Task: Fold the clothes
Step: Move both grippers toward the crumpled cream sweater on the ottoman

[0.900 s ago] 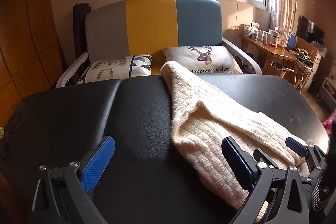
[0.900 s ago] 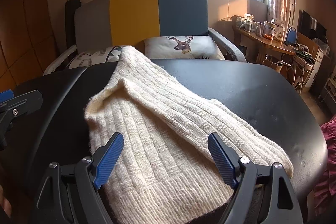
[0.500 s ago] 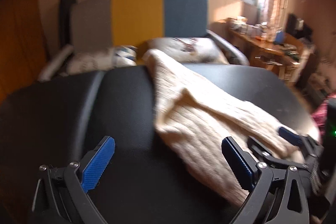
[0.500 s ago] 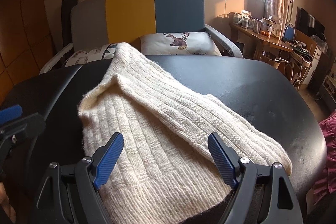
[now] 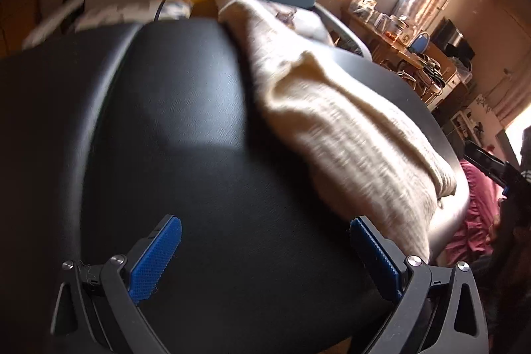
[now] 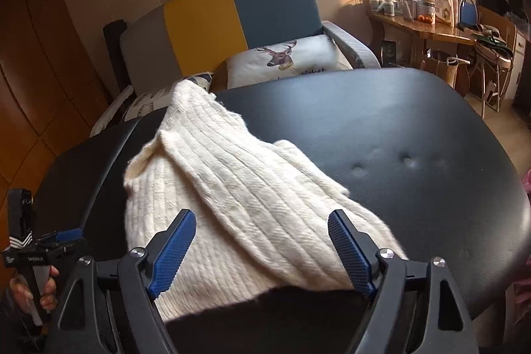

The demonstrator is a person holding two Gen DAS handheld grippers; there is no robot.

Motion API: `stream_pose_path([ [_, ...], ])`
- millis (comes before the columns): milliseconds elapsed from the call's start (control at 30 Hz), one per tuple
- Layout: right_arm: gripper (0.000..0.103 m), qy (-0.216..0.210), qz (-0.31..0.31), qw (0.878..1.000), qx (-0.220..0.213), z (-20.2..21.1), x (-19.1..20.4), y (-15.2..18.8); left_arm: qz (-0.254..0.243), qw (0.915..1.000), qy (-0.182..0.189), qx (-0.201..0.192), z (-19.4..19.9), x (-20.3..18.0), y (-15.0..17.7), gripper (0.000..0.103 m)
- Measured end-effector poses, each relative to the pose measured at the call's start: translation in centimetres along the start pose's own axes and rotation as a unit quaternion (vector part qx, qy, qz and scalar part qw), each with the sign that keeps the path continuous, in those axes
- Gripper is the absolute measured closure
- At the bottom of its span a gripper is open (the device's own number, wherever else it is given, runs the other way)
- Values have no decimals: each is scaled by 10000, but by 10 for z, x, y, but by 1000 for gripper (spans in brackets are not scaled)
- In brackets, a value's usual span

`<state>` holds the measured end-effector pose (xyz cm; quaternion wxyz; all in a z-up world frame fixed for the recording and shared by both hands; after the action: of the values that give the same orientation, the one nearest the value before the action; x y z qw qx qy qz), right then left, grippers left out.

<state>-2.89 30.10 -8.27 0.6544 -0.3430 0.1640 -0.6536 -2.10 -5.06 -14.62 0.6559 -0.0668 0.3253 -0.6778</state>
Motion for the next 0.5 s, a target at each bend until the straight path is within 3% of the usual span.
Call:
stream_pose_path([
  [133, 19, -17, -76, 9990, 442, 1, -45, 13, 334, 9994, 68, 82, 3, 21, 4, 0],
  [300, 23, 94, -253, 9957, 882, -29, -77, 29, 174, 9996, 150, 184, 0, 4, -2, 0],
  [400, 55, 182, -260, 9909, 1309, -50, -80, 44, -219, 9991, 257, 237, -4, -25, -11, 0],
  [433, 87, 167, -296, 9910, 1294, -50, -78, 47, -344, 9985, 348, 253, -6, -39, -15, 0],
  [467, 96, 153, -331, 9911, 1278, -49, -76, 51, -467, 9975, 453, 267, -8, -53, -20, 0],
  [500, 96, 106, -346, 9916, 1239, -47, -72, 54, -590, 9963, 558, 281, -9, -67, -25, 1],
])
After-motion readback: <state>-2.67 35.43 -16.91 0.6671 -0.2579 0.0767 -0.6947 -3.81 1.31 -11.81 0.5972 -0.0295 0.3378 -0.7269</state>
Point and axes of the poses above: each gripper's, at about its wrist camera, not at the fingertips, and z roughly against the way its jaws point, x to its left, y to its underside, the point moved 6 cm from there along -z, roughly the way its jaws point, and after that the axes turned 2 degrees about -x, right-handed, at the moved point
